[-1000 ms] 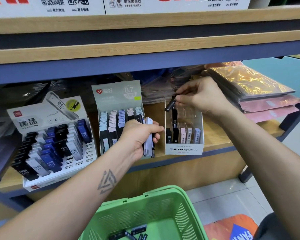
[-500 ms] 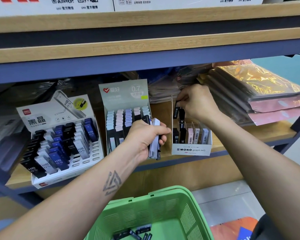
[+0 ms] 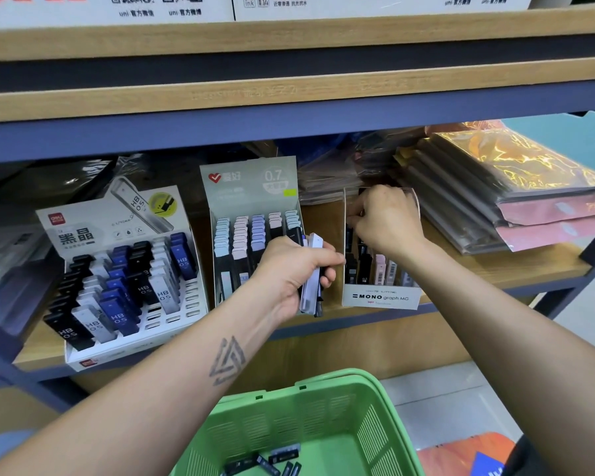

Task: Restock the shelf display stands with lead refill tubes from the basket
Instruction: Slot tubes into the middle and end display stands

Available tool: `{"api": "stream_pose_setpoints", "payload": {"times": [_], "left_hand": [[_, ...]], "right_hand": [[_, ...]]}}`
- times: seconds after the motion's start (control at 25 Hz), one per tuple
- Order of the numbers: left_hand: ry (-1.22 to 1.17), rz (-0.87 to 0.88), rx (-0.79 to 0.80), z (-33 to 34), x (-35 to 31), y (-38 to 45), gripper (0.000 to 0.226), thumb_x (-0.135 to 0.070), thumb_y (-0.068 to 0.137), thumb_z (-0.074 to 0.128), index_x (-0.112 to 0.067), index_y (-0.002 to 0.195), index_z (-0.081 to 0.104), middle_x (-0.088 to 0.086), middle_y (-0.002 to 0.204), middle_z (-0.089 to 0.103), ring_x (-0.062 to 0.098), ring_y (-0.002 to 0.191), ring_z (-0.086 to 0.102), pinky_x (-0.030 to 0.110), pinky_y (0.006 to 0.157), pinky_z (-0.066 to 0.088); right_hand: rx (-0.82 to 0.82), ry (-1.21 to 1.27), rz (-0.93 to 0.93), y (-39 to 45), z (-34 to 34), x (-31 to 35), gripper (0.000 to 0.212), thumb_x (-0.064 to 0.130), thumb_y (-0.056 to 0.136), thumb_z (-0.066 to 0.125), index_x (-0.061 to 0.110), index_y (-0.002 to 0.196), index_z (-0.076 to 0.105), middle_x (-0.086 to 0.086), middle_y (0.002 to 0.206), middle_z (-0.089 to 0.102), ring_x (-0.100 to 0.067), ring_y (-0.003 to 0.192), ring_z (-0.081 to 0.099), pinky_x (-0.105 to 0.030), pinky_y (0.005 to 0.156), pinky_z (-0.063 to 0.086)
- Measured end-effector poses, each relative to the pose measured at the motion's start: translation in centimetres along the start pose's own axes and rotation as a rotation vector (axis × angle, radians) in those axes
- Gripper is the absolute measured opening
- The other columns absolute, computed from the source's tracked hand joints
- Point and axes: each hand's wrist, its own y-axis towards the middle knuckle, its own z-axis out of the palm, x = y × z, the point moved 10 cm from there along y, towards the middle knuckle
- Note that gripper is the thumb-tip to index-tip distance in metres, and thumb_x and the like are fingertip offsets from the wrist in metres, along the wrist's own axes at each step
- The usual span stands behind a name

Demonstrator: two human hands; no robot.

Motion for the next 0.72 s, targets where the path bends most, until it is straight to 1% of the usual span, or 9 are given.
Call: {"api": "stream_pose_setpoints", "payload": {"times": [0.08, 0.2, 0.32, 0.4, 0.44, 0.52, 0.6, 0.68, 0.72], "left_hand": [[0.002, 0.005, 0.0, 0.0, 0.0, 0.0, 0.014, 0.011, 0.078, 0.073, 0.003, 0.085, 0.063, 0.029, 0.089, 0.065, 0.017, 0.05, 0.054, 0.021, 0.045, 0.044], [-0.007, 0.004, -0.004, -0.2, -0.1, -0.1, 0.013, 0.011, 0.079, 0.072, 0.002, 0.082, 0.063, 0.028, 0.089, 0.066, 0.016, 0.049, 0.054, 0.021, 0.045, 0.045], [-0.01, 0.0, -0.009, -0.5, 0.0, -0.1, 0.012, 0.01, 0.08, 0.072, 0.003, 0.085, 0.064, 0.027, 0.087, 0.066, 0.016, 0.05, 0.055, 0.021, 0.047, 0.045], [-0.012, -0.014, 0.006, -0.4, 0.2, -0.2, 0.009, 0.007, 0.081, 0.073, 0.004, 0.084, 0.065, 0.025, 0.084, 0.067, 0.015, 0.051, 0.054, 0.021, 0.047, 0.045], [-0.017, -0.028, 0.016, -0.3, 0.3, -0.2, 0.008, 0.004, 0.081, 0.075, 0.005, 0.083, 0.067, 0.023, 0.081, 0.067, 0.015, 0.051, 0.054, 0.021, 0.047, 0.045], [-0.027, -0.057, 0.024, -0.2, 0.8, -0.2, 0.014, -0.004, 0.081, 0.08, 0.002, 0.08, 0.068, 0.017, 0.073, 0.066, 0.015, 0.05, 0.054, 0.021, 0.045, 0.045], [-0.023, -0.062, 0.035, 0.0, 0.9, -0.3, 0.021, -0.011, 0.079, 0.084, -0.001, 0.077, 0.066, 0.013, 0.066, 0.063, 0.015, 0.049, 0.053, 0.022, 0.044, 0.044], [0.016, -0.034, 0.057, 0.4, 0.6, -0.4, 0.025, -0.013, 0.077, 0.086, 0.003, 0.082, 0.067, 0.012, 0.064, 0.061, 0.016, 0.048, 0.052, 0.023, 0.043, 0.043], [0.047, -0.015, 0.065, 0.6, 0.5, -0.5, 0.027, -0.012, 0.077, 0.086, 0.005, 0.085, 0.067, 0.012, 0.062, 0.06, 0.016, 0.047, 0.052, 0.022, 0.042, 0.043]], "right_hand": [[0.023, 0.002, 0.006, 0.0, 0.4, -0.1, 0.013, 0.022, 0.088, 0.065, 0.017, 0.085, 0.076, -0.009, 0.09, 0.073, -0.032, 0.089, 0.067, -0.05, 0.088, 0.052], [0.019, 0.079, -0.005, 0.0, 0.2, -0.4, 0.015, 0.018, 0.088, 0.063, 0.017, 0.086, 0.078, -0.009, 0.089, 0.073, -0.032, 0.085, 0.067, -0.05, 0.082, 0.055], [-0.058, 0.239, 0.037, 0.1, -1.7, -1.3, 0.019, 0.011, 0.089, 0.062, 0.016, 0.094, 0.08, -0.007, 0.093, 0.076, -0.027, 0.085, 0.068, -0.039, 0.075, 0.056], [-0.088, 0.392, 0.109, 0.0, -2.7, -2.1, 0.017, 0.012, 0.091, 0.064, 0.015, 0.096, 0.08, -0.002, 0.09, 0.075, -0.02, 0.083, 0.068, -0.03, 0.072, 0.052], [-0.078, 0.489, 0.145, -0.3, -2.9, -2.4, 0.015, 0.013, 0.091, 0.065, 0.015, 0.096, 0.079, 0.001, 0.089, 0.074, -0.017, 0.083, 0.068, -0.029, 0.073, 0.053], [0.021, 0.709, 0.18, -0.9, -2.3, -2.1, 0.009, 0.016, 0.09, 0.07, 0.015, 0.094, 0.079, 0.003, 0.087, 0.074, -0.014, 0.082, 0.068, -0.034, 0.077, 0.057], [0.255, 0.872, 0.141, -2.0, -1.2, -0.4, 0.008, 0.019, 0.09, 0.074, 0.012, 0.091, 0.078, -0.002, 0.081, 0.074, -0.014, 0.074, 0.065, -0.035, 0.074, 0.054], [0.5, 0.872, 0.079, -3.7, -0.1, 1.6, 0.015, 0.025, 0.091, 0.074, 0.011, 0.09, 0.078, -0.007, 0.078, 0.073, -0.017, 0.07, 0.06, -0.031, 0.067, 0.05], [0.579, 0.858, 0.063, -4.5, 0.4, 2.3, 0.018, 0.028, 0.09, 0.075, 0.01, 0.089, 0.079, -0.009, 0.077, 0.072, -0.017, 0.07, 0.06, -0.029, 0.065, 0.049]]}}
